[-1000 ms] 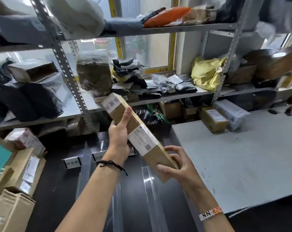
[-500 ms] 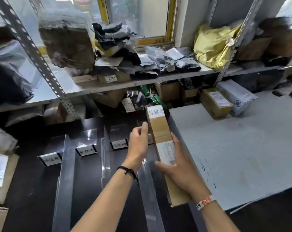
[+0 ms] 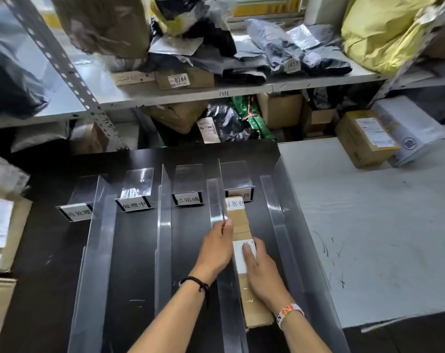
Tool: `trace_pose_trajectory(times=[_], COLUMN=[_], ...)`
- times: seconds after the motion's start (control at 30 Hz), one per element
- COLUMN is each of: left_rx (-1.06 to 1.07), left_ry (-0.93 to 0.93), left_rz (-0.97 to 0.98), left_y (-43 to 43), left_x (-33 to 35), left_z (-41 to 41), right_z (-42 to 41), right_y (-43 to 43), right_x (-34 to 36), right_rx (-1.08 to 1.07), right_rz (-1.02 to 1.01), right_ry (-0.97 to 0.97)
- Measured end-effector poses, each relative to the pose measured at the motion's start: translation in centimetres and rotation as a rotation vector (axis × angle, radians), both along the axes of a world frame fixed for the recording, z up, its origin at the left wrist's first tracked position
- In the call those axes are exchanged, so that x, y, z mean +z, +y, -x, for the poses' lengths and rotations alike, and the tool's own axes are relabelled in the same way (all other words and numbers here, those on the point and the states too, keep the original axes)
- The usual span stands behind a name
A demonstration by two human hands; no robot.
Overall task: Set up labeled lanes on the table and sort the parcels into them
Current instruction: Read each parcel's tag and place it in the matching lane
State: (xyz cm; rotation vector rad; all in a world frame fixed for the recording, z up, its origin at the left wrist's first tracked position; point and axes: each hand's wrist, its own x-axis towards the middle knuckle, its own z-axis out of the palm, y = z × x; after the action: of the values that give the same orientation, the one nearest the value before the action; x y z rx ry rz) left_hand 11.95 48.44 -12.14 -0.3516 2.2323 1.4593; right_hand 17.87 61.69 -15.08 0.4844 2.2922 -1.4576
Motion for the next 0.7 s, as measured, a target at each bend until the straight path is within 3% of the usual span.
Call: trace_pose_trajectory(times=[0.37,0.7], left_rx=[0.027,0.021], left_ry=[-0.075,-0.080], left_rz=[-0.147,-0.149], left_y=[-0.5,-0.4], left_x=[-0.9,-1.0], left_z=[-0.5,-0.5], right_z=[0.4,1.0], right_y=[-1.0,-0.9], right_x=[-2.1,-2.1], right_rx=[0.068,0.087], right_rz=[-0.296,-0.233], right_ry=[-0.033,-0.088])
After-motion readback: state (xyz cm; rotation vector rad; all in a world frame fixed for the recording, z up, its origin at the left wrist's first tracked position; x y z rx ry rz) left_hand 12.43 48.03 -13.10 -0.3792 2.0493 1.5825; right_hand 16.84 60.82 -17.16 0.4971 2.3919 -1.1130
